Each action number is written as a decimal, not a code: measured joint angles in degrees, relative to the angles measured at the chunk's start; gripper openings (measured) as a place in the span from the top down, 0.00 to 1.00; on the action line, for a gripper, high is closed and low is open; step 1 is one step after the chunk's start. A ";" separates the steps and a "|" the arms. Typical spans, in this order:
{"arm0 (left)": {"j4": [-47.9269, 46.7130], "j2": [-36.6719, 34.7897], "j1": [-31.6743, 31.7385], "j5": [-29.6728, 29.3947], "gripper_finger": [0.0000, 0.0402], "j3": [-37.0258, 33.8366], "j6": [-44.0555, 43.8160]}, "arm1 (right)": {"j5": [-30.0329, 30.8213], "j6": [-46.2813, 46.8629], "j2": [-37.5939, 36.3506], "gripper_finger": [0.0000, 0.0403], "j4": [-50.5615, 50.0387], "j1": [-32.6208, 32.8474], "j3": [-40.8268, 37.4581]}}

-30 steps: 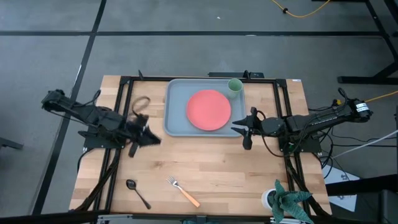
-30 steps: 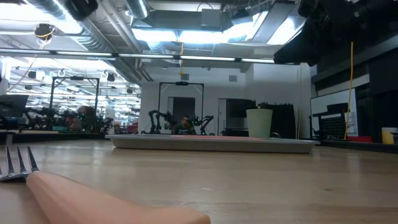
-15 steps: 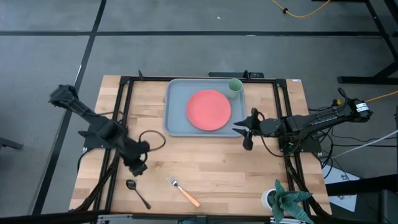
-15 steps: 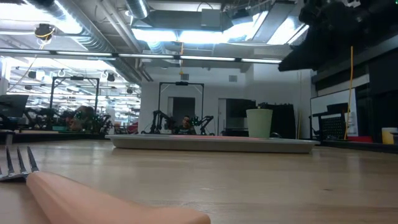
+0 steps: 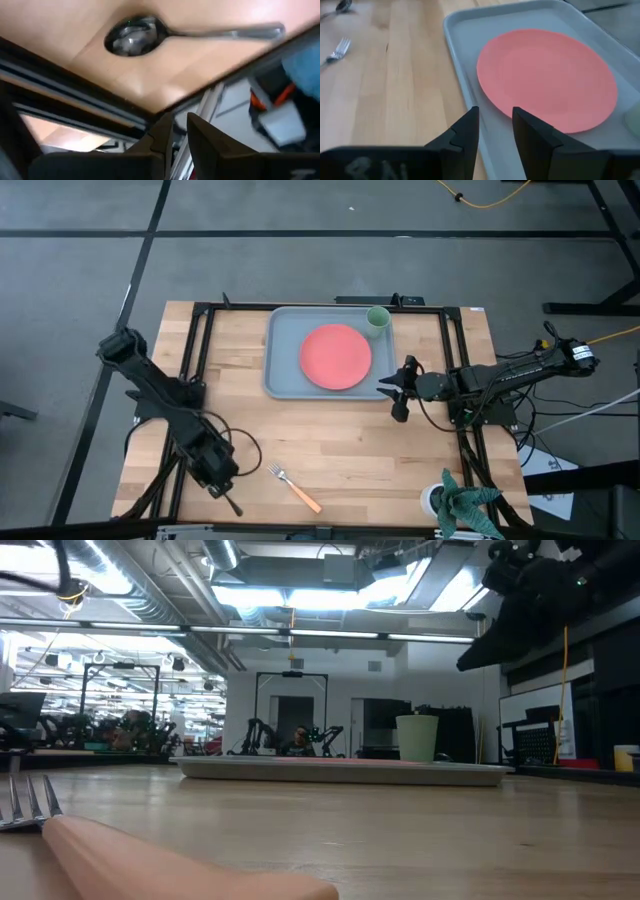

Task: Pick and place plate/cup/fork/spoon on tray
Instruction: Move the black spoon to the center of the table

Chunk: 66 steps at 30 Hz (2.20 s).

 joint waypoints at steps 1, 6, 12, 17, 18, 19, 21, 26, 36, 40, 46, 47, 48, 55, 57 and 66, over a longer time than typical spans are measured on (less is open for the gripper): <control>0.74 1.32 0.02 -0.88 0.87 0.00 -1.38 | -0.06 0.61 0.00 0.70 -0.06 0.00 0.00; 10.10 7.51 0.01 0.29 0.88 -0.02 -0.94 | -0.07 0.37 0.00 0.70 -0.34 0.00 0.00; 15.20 15.34 -1.65 8.77 0.90 -0.06 -2.43 | -0.09 0.40 0.00 0.70 -0.37 0.00 0.00; 15.35 17.61 -1.52 4.20 0.92 -0.07 -3.03 | -0.11 0.40 0.00 0.70 -0.39 0.02 0.00; 15.34 17.62 -1.21 2.54 0.93 -0.07 -3.36 | -0.11 0.40 0.00 0.70 -0.39 0.02 0.00; 15.51 17.58 -0.79 1.46 0.94 -0.07 -3.36 | -0.12 0.40 0.00 0.70 -0.39 0.02 0.00; 15.43 17.58 0.37 -0.36 0.96 -0.07 -2.66 | -0.11 0.40 0.00 0.70 -0.39 0.02 0.00; 15.29 17.52 3.68 -5.54 1.00 -0.06 0.65 | -0.11 0.40 0.00 0.70 -0.40 0.02 0.00; 9.43 17.24 16.15 -10.03 1.00 0.19 22.10 | -0.18 0.40 0.00 0.70 -0.42 0.02 0.00; 8.12 17.21 21.20 -12.90 1.00 0.18 29.69 | -0.20 0.40 0.00 0.70 -0.44 0.04 0.00; 6.93 17.57 25.28 -12.08 1.00 2.27 35.99 | -0.22 0.40 0.00 0.70 -0.42 0.04 0.02; 6.25 17.68 25.19 -13.18 1.00 3.48 36.95 | -0.24 0.40 0.00 0.70 -0.42 0.04 0.01; 5.27 17.79 24.97 -15.18 1.00 5.11 37.87 | -0.23 0.40 0.00 0.70 -0.42 0.04 0.02; -8.20 17.65 20.35 -14.25 1.00 13.70 38.03 | -0.59 0.42 0.00 0.70 -0.51 0.02 0.02; -7.83 17.65 18.89 -10.94 1.00 13.38 36.26 | -1.25 0.42 0.00 0.70 -0.92 0.04 0.02; -7.83 17.65 13.63 -7.69 1.00 6.25 27.49 | -1.25 1.84 0.00 0.70 -3.03 0.04 0.04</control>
